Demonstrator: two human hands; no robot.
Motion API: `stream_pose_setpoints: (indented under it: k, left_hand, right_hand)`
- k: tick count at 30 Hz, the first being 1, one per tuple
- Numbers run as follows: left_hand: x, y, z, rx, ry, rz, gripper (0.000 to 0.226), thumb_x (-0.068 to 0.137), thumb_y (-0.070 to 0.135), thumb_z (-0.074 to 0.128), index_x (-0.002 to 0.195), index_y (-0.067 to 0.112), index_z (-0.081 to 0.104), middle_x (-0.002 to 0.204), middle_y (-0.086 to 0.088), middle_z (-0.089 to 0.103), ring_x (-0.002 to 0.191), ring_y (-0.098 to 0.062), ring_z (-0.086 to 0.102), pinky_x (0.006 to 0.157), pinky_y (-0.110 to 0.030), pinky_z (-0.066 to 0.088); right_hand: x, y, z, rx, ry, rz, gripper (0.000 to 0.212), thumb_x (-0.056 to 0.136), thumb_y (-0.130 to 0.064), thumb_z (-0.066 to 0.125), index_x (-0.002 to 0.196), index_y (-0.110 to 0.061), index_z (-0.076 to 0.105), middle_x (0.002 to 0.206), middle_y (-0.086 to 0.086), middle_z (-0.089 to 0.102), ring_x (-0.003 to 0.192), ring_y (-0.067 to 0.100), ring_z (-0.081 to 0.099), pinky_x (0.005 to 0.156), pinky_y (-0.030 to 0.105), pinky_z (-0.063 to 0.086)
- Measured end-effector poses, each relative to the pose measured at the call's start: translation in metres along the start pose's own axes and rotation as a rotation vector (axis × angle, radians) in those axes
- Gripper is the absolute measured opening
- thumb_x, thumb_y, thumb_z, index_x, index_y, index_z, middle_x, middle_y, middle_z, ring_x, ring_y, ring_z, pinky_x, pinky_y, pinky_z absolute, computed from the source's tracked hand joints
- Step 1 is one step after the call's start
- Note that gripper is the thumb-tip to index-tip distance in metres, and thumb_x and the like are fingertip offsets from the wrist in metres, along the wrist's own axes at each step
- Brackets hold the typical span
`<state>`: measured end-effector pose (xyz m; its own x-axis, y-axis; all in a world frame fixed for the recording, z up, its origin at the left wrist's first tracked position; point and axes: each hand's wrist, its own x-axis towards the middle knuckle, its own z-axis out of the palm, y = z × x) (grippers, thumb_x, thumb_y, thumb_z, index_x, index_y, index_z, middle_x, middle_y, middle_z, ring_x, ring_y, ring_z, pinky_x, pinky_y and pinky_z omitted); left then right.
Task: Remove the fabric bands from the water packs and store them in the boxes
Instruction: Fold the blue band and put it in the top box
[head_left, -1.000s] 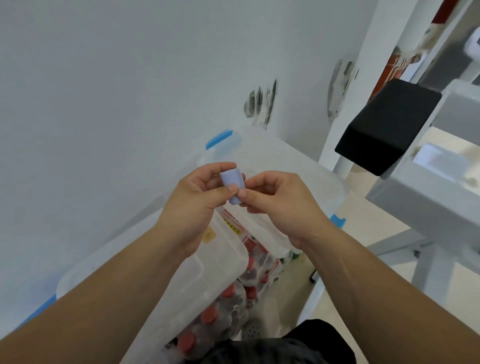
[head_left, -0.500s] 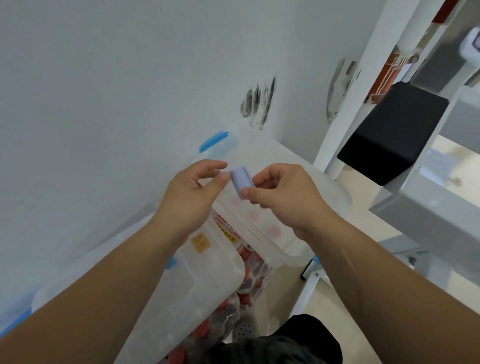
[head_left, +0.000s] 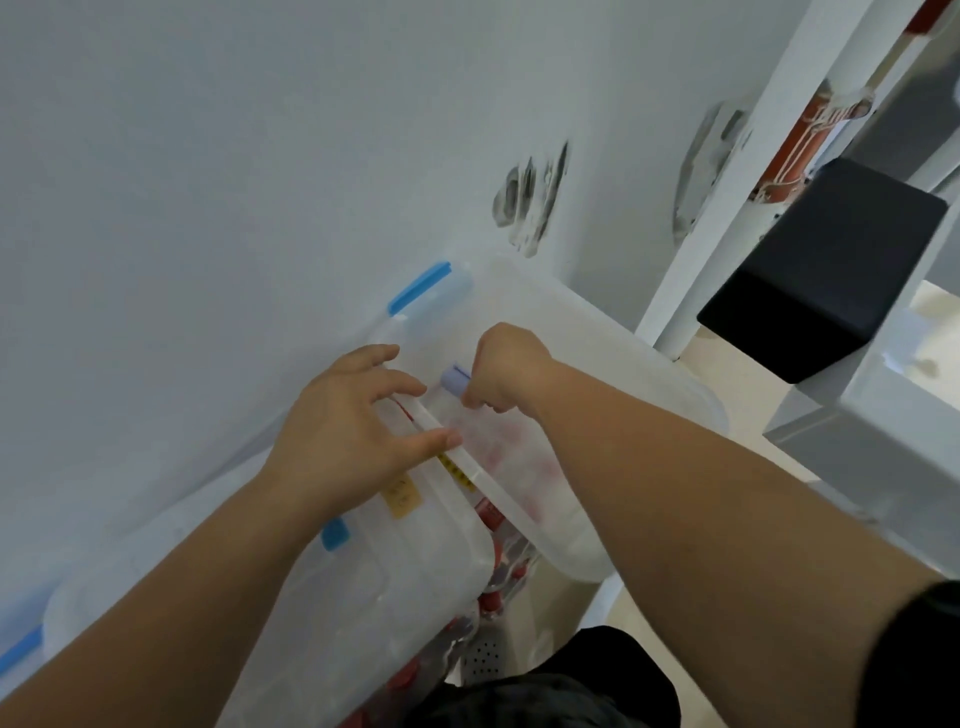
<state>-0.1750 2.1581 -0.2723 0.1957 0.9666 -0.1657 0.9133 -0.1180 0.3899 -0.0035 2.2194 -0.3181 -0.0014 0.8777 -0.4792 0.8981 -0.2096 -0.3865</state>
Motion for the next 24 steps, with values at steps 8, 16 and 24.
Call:
stream_pose_setpoints:
  k: [8,16,24]
  left_hand:
    - [-0.001,-0.023,0.006,-0.062,0.036,0.030,0.094,0.058,0.069,0.080,0.139,0.035,0.048,0.149,0.015,0.044,0.135,-0.005,0.039,0.113,-0.027,0.031]
    - [0.002,-0.028,0.008,-0.117,0.061,0.070,0.097,0.055,0.068,0.082,0.139,0.033,0.049,0.146,0.015,0.047,0.132,-0.005,0.043,0.115,-0.031,0.036]
    - [0.006,-0.024,0.008,-0.107,0.049,0.084,0.096,0.060,0.068,0.079,0.142,0.031,0.047,0.149,0.012,0.045,0.136,-0.008,0.042,0.115,-0.039,0.038]
  right_hand:
    - [0.029,-0.012,0.037,0.240,-0.147,0.111,0.019,0.069,-0.019,0.082,0.075,-0.005,0.072,0.074,0.009,0.077,0.072,0.023,0.078,0.077,0.039,0.065]
    - [0.028,-0.005,0.039,0.180,-0.104,0.068,0.036,0.068,-0.030,0.087,0.093,-0.006,0.077,0.089,0.014,0.077,0.087,0.029,0.075,0.083,0.045,0.063]
    - [0.030,-0.005,0.033,0.002,-0.085,-0.018,0.037,0.071,-0.042,0.086,0.090,-0.012,0.076,0.089,0.006,0.072,0.090,0.025,0.070,0.085,0.038,0.059]
